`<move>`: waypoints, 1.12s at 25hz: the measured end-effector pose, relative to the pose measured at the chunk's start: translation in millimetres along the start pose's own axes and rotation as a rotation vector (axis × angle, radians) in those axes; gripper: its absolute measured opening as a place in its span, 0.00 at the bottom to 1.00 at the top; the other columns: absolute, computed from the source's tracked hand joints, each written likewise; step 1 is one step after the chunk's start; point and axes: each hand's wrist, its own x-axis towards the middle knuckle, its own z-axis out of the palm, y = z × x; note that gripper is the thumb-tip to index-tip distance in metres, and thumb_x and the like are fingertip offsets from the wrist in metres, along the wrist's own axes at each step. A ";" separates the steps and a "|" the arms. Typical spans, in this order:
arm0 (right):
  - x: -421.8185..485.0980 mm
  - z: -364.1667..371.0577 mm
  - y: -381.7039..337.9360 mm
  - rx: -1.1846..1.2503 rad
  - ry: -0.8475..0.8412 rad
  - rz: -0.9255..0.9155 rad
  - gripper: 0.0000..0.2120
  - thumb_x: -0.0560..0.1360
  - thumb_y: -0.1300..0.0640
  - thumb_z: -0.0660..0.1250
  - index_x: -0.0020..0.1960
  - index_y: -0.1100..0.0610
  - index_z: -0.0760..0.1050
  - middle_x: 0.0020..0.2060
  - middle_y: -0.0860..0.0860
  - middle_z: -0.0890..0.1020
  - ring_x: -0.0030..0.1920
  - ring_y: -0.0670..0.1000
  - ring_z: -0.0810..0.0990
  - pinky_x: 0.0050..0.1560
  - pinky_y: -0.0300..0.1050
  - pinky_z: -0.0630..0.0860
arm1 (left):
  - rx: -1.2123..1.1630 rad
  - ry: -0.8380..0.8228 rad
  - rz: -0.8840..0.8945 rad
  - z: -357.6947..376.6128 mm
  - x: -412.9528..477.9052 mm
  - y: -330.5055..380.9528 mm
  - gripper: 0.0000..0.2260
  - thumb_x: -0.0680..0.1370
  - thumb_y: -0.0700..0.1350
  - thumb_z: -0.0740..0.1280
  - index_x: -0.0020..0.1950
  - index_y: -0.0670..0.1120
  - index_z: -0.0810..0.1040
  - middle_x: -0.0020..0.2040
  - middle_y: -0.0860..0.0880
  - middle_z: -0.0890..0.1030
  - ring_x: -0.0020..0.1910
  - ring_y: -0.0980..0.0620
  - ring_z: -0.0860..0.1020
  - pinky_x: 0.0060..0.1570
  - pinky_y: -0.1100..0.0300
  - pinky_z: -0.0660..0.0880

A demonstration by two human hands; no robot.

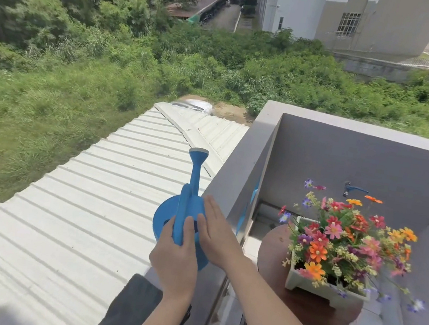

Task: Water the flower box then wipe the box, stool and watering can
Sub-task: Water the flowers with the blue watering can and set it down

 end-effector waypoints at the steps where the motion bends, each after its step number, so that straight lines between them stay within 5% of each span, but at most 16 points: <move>1: -2.8 0.8 -1.8 0.015 -0.001 0.003 0.25 0.82 0.49 0.45 0.77 0.55 0.45 0.77 0.47 0.48 0.76 0.44 0.47 0.74 0.39 0.46 | -0.006 0.008 0.017 -3.1 1.5 -2.5 0.07 0.78 0.50 0.64 0.45 0.50 0.78 0.32 0.53 0.78 0.30 0.54 0.75 0.34 0.58 0.71; 6: -19.9 -5.6 -7.7 -0.016 0.029 -0.026 0.25 0.82 0.49 0.46 0.77 0.56 0.46 0.77 0.48 0.49 0.76 0.43 0.46 0.73 0.37 0.44 | -0.124 -0.091 0.019 -28.1 10.6 11.3 0.09 0.77 0.46 0.66 0.38 0.58 0.77 0.30 0.68 0.78 0.33 0.66 0.76 0.35 0.75 0.70; 9: -33.7 -17.2 -25.5 0.043 0.176 -0.015 0.26 0.82 0.48 0.47 0.77 0.54 0.47 0.77 0.46 0.49 0.76 0.42 0.46 0.74 0.40 0.46 | -0.127 -0.175 0.074 -39.8 23.5 28.0 0.08 0.77 0.46 0.68 0.38 0.49 0.81 0.27 0.60 0.78 0.29 0.60 0.73 0.32 0.72 0.69; 13: -51.5 -50.2 -55.2 0.055 0.351 -0.040 0.26 0.82 0.48 0.47 0.77 0.53 0.46 0.77 0.45 0.48 0.75 0.42 0.44 0.76 0.45 0.46 | -0.182 -0.308 0.178 -54.5 45.5 75.4 0.08 0.75 0.45 0.70 0.36 0.54 0.82 0.31 0.62 0.82 0.33 0.62 0.77 0.39 0.67 0.72; 16: -62.6 -78.0 -68.9 0.020 0.446 -0.085 0.26 0.82 0.48 0.47 0.77 0.54 0.46 0.77 0.47 0.49 0.76 0.44 0.45 0.76 0.49 0.47 | -0.170 -0.397 0.274 -58.2 53.8 115.8 0.07 0.74 0.45 0.71 0.36 0.50 0.83 0.26 0.60 0.80 0.25 0.63 0.73 0.34 0.60 0.69; 22: -78.0 -99.1 -85.9 0.016 0.532 -0.099 0.28 0.81 0.47 0.48 0.77 0.57 0.48 0.77 0.51 0.51 0.76 0.48 0.47 0.76 0.49 0.48 | -0.154 -0.497 0.377 -55.9 62.2 155.3 0.06 0.72 0.46 0.72 0.40 0.43 0.83 0.17 0.58 0.70 0.18 0.60 0.66 0.27 0.61 0.62; 28: -82.3 -94.2 -84.7 0.134 0.488 -0.014 0.28 0.81 0.46 0.48 0.77 0.58 0.48 0.77 0.53 0.49 0.77 0.51 0.46 0.76 0.51 0.48 | -0.039 -0.602 0.440 -41.1 79.4 160.1 0.05 0.68 0.52 0.73 0.36 0.51 0.85 0.17 0.55 0.65 0.19 0.56 0.60 0.21 0.66 0.59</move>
